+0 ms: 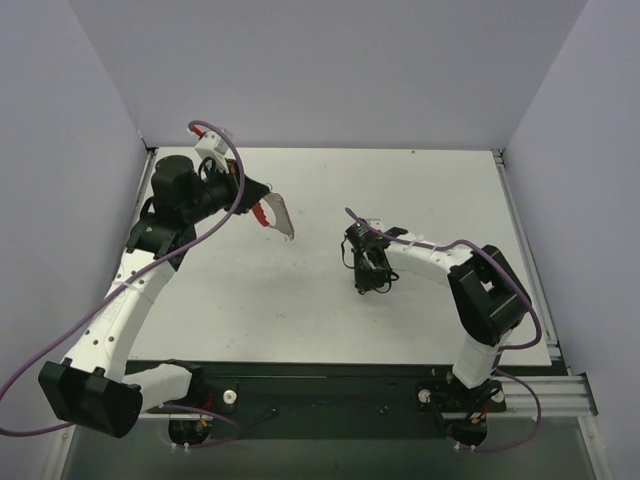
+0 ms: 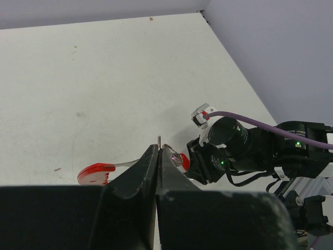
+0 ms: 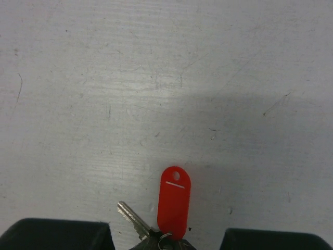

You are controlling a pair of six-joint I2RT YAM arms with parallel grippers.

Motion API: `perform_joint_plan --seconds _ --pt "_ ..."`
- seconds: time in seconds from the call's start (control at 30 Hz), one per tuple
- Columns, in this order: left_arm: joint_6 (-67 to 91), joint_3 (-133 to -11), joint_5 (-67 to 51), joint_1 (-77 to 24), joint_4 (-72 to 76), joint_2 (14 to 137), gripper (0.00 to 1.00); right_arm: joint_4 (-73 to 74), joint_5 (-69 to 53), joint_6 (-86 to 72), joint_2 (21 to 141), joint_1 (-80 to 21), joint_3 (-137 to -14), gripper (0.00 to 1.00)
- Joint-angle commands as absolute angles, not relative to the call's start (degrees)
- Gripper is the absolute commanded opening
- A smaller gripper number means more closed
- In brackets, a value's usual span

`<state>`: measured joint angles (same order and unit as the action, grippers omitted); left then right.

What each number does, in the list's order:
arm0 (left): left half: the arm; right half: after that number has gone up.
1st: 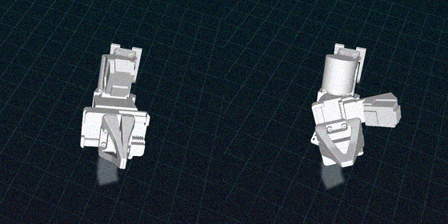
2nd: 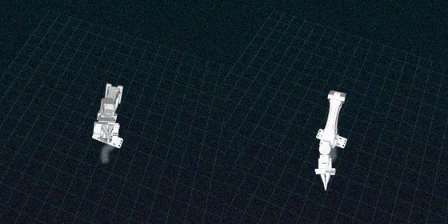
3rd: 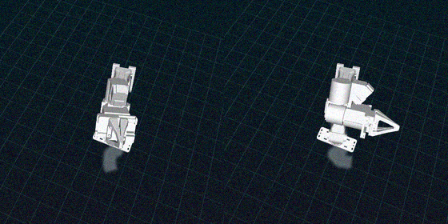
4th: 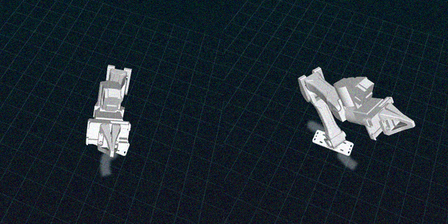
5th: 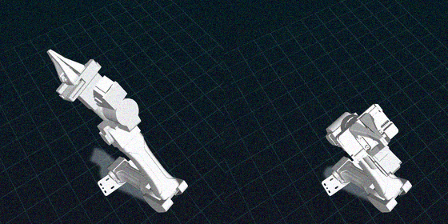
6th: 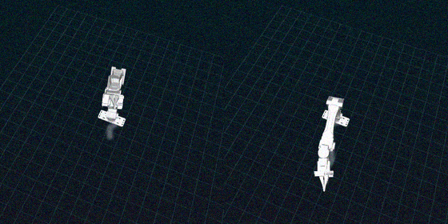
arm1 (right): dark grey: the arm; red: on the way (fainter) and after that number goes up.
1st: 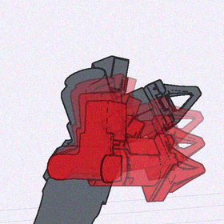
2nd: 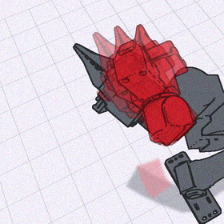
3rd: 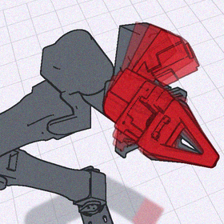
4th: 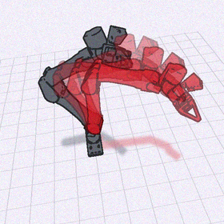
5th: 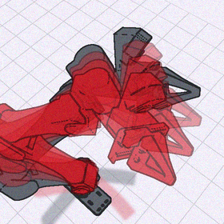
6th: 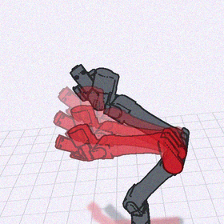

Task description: Put the keys on the keyring

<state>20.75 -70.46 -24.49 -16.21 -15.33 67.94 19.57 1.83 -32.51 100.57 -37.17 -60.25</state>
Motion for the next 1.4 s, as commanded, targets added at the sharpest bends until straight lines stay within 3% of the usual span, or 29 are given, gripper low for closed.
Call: perform_joint_plan --seconds 0.0,0.1,0.2,0.63,0.77,1.37 --pt "20.48 -70.84 -24.52 -16.44 -13.8 66.18 0.0 20.65 0.35 -31.55 98.44 -37.18 -58.97 0.13" --pt "20.48 -70.66 -24.52 -16.44 -13.71 66.01 0.0 20.39 0.44 -31.38 97.91 -36.91 -58.97 0.24" --pt "20.57 -70.49 -24.52 -16.44 -13.54 65.92 0.0 20.21 0.35 -31.38 98.52 -36.74 -59.24 0.25" --pt "20.57 -70.23 -24.61 -16.44 -13.45 66.0 0.0 20.13 0.35 -31.55 96.95 -36.83 -59.33 0.1" --pt "20.57 -70.31 -24.61 -16.44 -13.45 66.01 0.0 20.13 0.35 -31.46 96.24 -36.74 -59.41 0.0" --pt "20.57 -69.7 -25.22 -16.44 -12.66 66.53 0.0 19.95 -2.81 -26.54 89.65 -36.74 -58.98 0.0"
